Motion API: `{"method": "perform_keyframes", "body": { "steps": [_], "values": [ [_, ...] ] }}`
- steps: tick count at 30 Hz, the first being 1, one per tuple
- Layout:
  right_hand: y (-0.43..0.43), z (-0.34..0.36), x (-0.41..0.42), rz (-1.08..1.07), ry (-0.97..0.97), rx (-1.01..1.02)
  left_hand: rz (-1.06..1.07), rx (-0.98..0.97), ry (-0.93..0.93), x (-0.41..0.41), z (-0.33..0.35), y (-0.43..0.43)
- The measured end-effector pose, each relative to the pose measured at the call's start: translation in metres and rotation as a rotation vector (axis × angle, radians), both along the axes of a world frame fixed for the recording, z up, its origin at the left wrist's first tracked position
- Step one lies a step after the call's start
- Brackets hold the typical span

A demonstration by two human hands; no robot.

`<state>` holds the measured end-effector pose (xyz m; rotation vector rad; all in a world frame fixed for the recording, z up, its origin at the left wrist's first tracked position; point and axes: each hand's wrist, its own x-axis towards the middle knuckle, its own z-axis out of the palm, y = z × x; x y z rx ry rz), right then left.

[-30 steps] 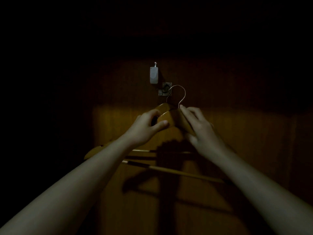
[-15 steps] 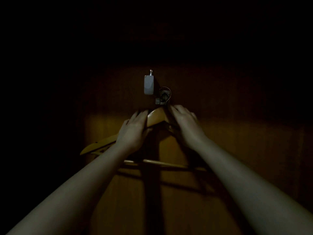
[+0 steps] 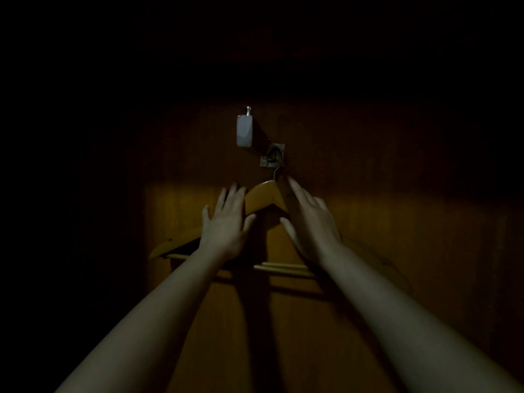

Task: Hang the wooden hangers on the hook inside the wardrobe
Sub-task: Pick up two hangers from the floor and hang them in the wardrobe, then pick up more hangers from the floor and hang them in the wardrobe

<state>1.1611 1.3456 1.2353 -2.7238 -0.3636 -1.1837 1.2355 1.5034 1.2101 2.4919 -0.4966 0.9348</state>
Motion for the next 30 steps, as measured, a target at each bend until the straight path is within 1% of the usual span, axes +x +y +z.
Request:
{"method": "perform_keyframes", "body": {
  "steps": [3, 6, 8, 9, 11, 13, 17, 22, 25, 30],
  "values": [
    [0.001, -0.001, -0.008, -0.046, -0.045, -0.072, 0.058, 0.017, 0.025, -0.008, -0.009, -0.002],
    [0.001, -0.012, -0.018, -0.015, -0.055, -0.046, 0.070, 0.059, -0.014, -0.021, -0.023, 0.000],
    [-0.005, -0.025, -0.025, 0.023, -0.038, 0.000, 0.016, 0.060, -0.032, -0.036, -0.035, 0.000],
    [-0.008, -0.033, -0.029, 0.028, -0.060, -0.028, -0.011, 0.068, -0.034, -0.043, -0.041, 0.000],
    [-0.016, -0.048, -0.034, 0.007, -0.098, -0.146, -0.054, 0.109, -0.037, -0.057, -0.056, 0.002],
    [-0.023, -0.066, -0.041, -0.002, -0.077, -0.185, -0.111, 0.145, -0.045, -0.070, -0.071, 0.004],
    [-0.039, -0.114, -0.065, 0.058, -0.032, -0.097, -0.251, 0.199, -0.001, -0.102, -0.108, 0.006],
    [-0.054, -0.192, -0.101, 0.098, 0.144, 0.036, -0.384, 0.298, 0.188, -0.138, -0.163, 0.005],
    [-0.061, -0.236, -0.125, 0.053, 0.307, 0.042, -0.439, 0.390, 0.312, -0.151, -0.204, 0.004],
    [-0.058, -0.295, -0.168, -0.059, 0.571, 0.118, -0.515, 0.438, 0.474, -0.171, -0.271, 0.002]
  ]
}}
